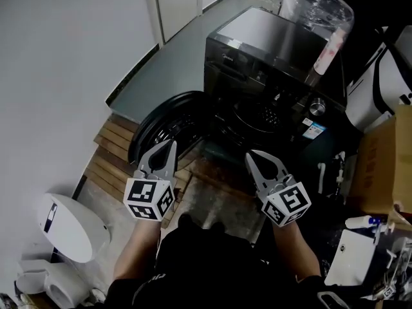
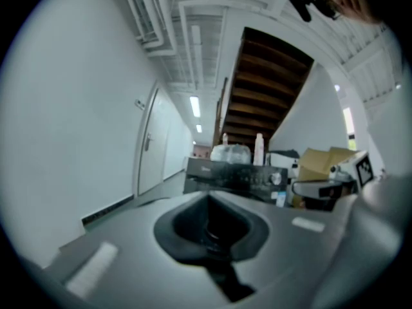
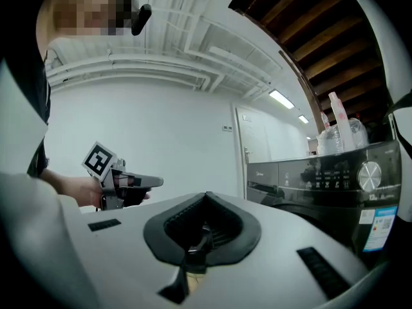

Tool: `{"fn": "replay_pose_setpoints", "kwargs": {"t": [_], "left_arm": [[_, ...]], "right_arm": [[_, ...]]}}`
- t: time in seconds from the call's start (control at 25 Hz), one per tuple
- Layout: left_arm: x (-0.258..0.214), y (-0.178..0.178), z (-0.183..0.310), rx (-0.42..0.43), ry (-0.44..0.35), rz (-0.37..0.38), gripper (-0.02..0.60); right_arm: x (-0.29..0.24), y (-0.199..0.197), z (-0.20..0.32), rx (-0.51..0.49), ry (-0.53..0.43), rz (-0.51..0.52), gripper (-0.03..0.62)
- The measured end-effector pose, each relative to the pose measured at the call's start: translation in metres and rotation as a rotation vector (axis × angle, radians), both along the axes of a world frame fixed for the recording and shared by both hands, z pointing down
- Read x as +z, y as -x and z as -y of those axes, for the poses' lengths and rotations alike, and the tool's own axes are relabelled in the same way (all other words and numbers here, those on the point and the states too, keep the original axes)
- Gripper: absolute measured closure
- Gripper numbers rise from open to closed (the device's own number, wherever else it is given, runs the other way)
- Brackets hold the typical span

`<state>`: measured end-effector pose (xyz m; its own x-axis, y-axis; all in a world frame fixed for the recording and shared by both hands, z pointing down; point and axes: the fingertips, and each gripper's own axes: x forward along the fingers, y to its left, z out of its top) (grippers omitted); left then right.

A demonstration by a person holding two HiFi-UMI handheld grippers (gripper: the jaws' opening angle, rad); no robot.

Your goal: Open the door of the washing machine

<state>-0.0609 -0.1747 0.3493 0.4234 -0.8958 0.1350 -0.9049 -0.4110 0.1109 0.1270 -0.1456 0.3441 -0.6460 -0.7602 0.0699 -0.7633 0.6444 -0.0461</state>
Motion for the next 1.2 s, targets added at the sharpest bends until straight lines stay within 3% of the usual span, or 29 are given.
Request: {"fn": "replay_pose_setpoints", "kwargs": {"t": [0.12, 0.24, 0.64, 1.2], "left_arm": [[0.01, 0.008, -0.007, -0.027, 0.019, -0.018, 0.574], [0.02, 0.014, -0.003, -0.013, 0.034, 0.014, 0.574], [-0.011, 0.039, 0.035, -0.004, -0.041, -0.012, 0.575], [0.004, 0.065, 0.056, -0.006, -0.015, 0.015, 0.575]], "right_arm": [[-0.014, -0.001, 0.007, 0.031, -0.051, -0.041, 0.599], [-0.019, 0.004, 0.012, 0.054, -0.084, -0.076, 0.599], [-0.028, 0.037, 0.041, 0.095, -0.07, 0.023, 0.6], [-0.016, 0.058, 0.063, 0.082, -0.035, 0.012, 0.602]]}}
